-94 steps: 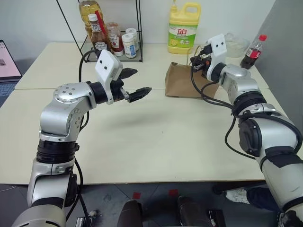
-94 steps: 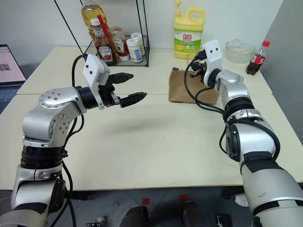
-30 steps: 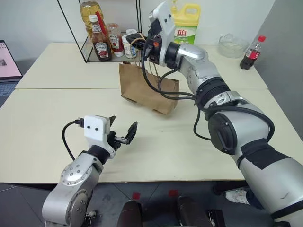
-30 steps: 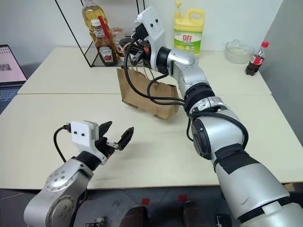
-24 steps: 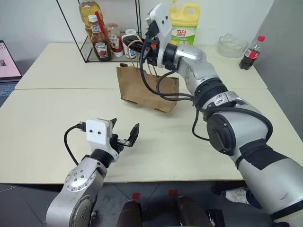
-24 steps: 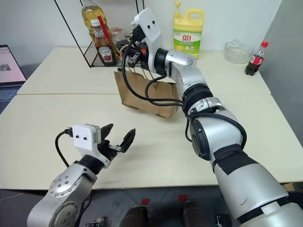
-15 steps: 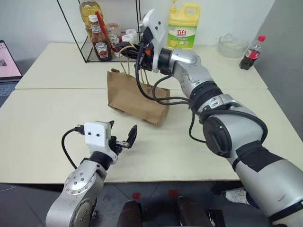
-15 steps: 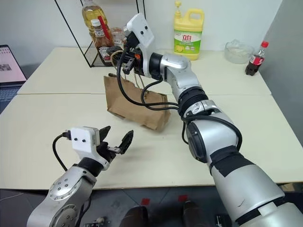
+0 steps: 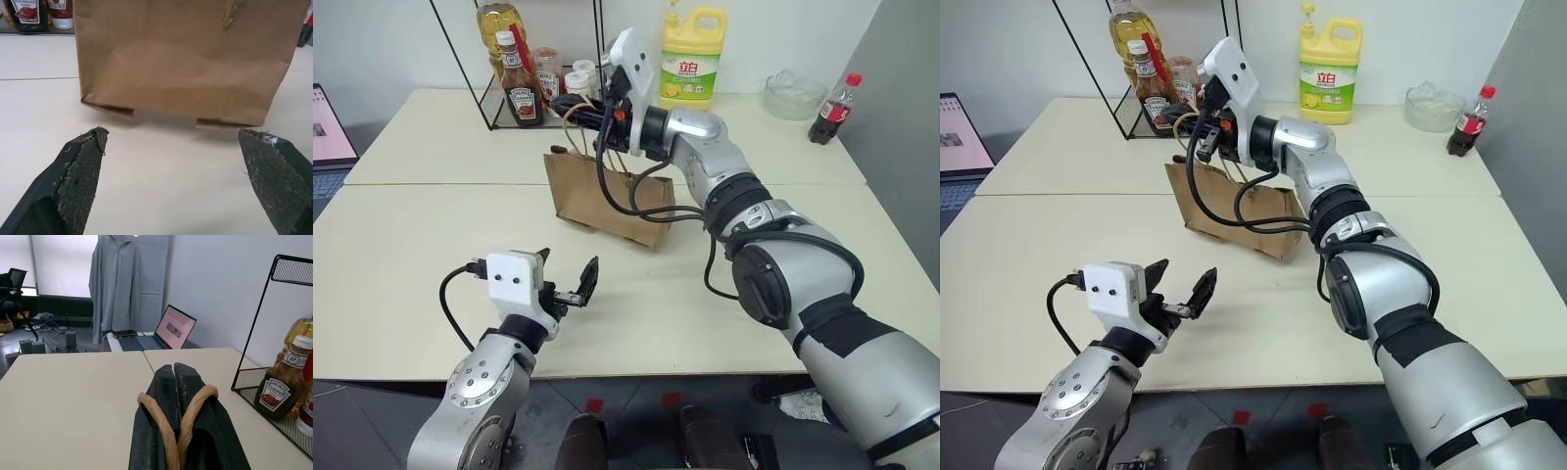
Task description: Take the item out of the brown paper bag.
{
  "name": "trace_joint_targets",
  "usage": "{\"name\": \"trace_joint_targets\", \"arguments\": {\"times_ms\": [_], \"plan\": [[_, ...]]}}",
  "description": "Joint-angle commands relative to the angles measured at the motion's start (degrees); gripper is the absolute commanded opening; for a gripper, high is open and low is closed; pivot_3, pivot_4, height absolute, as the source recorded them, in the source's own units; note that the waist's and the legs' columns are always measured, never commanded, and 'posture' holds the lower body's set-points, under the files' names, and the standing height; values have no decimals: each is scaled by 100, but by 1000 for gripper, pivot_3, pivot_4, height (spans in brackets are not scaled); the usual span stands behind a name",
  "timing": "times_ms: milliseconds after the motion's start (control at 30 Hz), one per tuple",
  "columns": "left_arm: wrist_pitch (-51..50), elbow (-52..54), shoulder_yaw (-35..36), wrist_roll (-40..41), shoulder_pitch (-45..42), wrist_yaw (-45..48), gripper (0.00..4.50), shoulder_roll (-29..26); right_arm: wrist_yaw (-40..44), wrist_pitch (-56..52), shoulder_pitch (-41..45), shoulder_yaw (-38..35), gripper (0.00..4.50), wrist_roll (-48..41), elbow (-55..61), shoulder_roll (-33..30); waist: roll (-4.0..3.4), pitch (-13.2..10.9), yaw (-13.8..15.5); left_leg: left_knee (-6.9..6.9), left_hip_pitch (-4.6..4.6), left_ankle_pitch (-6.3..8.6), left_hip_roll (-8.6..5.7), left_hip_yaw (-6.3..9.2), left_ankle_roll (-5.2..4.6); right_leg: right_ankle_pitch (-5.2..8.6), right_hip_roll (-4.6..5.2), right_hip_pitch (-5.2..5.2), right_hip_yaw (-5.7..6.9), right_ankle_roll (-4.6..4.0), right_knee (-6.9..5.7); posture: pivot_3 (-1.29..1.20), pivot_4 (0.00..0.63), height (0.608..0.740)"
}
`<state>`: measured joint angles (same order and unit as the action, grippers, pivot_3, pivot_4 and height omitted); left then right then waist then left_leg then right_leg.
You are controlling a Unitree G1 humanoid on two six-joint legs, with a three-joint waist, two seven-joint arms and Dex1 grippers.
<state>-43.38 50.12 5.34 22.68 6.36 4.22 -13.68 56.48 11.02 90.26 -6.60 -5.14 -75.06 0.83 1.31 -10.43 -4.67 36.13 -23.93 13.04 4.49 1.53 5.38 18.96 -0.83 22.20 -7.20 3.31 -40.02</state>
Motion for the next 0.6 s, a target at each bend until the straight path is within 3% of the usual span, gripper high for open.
{"name": "trace_joint_targets", "arguments": {"times_ms": [33,600], "plan": [[37,274,-22,35,-45,-30,4500,20,179,333,-62,134,45,123,242,40,0,0,-1,0,0,0,0,0,0,0,0,0,0,0,0,0,150,740],[22,1,-27,171,-340,163,4500,-110,473,302,-370,478,45,388,306,-196,1,0,-4,1,4,-1,0,1,1,0,0,-3,1,0,-2,0,150,740]]}}
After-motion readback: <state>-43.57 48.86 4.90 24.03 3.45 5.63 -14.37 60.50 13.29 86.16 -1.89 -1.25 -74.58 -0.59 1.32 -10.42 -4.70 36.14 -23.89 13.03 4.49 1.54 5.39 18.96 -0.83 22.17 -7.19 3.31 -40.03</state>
